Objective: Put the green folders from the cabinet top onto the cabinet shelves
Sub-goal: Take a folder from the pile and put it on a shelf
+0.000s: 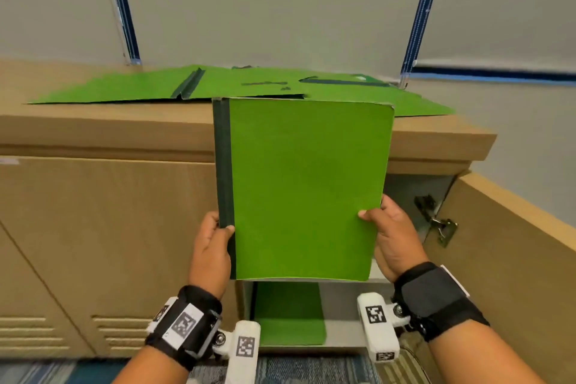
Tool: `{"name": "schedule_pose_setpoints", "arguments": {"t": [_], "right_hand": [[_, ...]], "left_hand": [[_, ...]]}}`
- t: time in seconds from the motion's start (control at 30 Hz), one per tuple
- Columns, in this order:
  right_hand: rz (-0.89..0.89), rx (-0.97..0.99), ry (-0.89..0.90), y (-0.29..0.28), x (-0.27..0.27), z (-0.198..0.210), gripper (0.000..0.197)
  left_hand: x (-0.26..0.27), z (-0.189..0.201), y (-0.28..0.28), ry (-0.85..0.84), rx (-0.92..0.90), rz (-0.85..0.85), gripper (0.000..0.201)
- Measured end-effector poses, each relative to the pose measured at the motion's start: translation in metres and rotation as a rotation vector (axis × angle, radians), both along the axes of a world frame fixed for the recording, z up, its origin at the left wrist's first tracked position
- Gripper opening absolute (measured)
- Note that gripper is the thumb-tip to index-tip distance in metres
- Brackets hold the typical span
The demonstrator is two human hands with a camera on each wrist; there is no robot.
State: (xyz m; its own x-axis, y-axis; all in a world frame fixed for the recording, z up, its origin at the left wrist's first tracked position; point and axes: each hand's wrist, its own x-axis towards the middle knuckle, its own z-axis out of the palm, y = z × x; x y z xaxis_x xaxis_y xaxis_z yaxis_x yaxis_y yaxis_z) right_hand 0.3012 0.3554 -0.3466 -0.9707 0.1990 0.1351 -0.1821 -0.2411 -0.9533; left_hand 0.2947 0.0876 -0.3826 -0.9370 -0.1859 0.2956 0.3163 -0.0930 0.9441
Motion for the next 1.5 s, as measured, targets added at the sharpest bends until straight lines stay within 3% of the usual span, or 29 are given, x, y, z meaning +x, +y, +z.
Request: {"name": "schedule_pose_setpoints", "arguments": {"t": [0.23, 0.4, 0.57, 0.67, 0.77, 0.87, 0.97, 1.13, 1.3, 1.43, 1.5], "right_hand": [[-0.036, 0.023, -0.074, 0.004, -0.027, -0.061, 0.037], [-0.073, 0.022, -0.212, 0.017, -0.034, -0.112, 0.032], [-0.171, 0.080, -0.323, 0.037, -0.044, -0.142, 0.027], [-0.288, 0.108, -0.327, 0.047, -0.067, -0.140, 0.027], [-0.332, 0.174, -0.339, 0.060, -0.100, -0.138, 0.035], [-0.309, 0.250, -0.299, 0.059, -0.122, -0.145, 0.042], [-0.281, 0.407, -0.275, 0.049, -0.131, -0.141, 0.051], [-0.233, 0.633, -0.323, 0.052, -0.163, -0.156, 0.040], [-0.075, 0.741, -0.429, 0.051, -0.171, -0.167, 0.027], [-0.076, 0.775, -0.477, 0.039, -0.172, -0.169, 0.039], [-0.001, 0.780, -0.510, 0.031, -0.172, -0.170, 0.051]], "left_hand": [[-0.014, -0.055, 0.009, -0.090, -0.014, -0.003, 0.026], [-0.021, -0.097, 0.026, -0.168, -0.164, -0.011, 0.020], [-0.040, -0.124, 0.047, -0.247, -0.432, -0.012, 0.036], [-0.050, -0.113, 0.058, -0.232, -0.620, 0.028, 0.068], [-0.054, -0.104, 0.062, -0.047, -1.040, -0.016, 0.085], [-0.064, -0.110, 0.061, 0.005, -1.414, -0.225, 0.085], [-0.080, -0.121, 0.057, -0.016, -1.548, -0.348, 0.086], [-0.101, -0.130, 0.052, -0.058, -1.666, -0.397, 0.068], [-0.108, -0.129, 0.055, -0.081, -1.700, -0.347, 0.061], [-0.102, -0.118, 0.060, -0.130, -1.761, -0.225, 0.045], [-0.100, -0.117, 0.059, -0.113, -1.757, -0.185, 0.046]]}}
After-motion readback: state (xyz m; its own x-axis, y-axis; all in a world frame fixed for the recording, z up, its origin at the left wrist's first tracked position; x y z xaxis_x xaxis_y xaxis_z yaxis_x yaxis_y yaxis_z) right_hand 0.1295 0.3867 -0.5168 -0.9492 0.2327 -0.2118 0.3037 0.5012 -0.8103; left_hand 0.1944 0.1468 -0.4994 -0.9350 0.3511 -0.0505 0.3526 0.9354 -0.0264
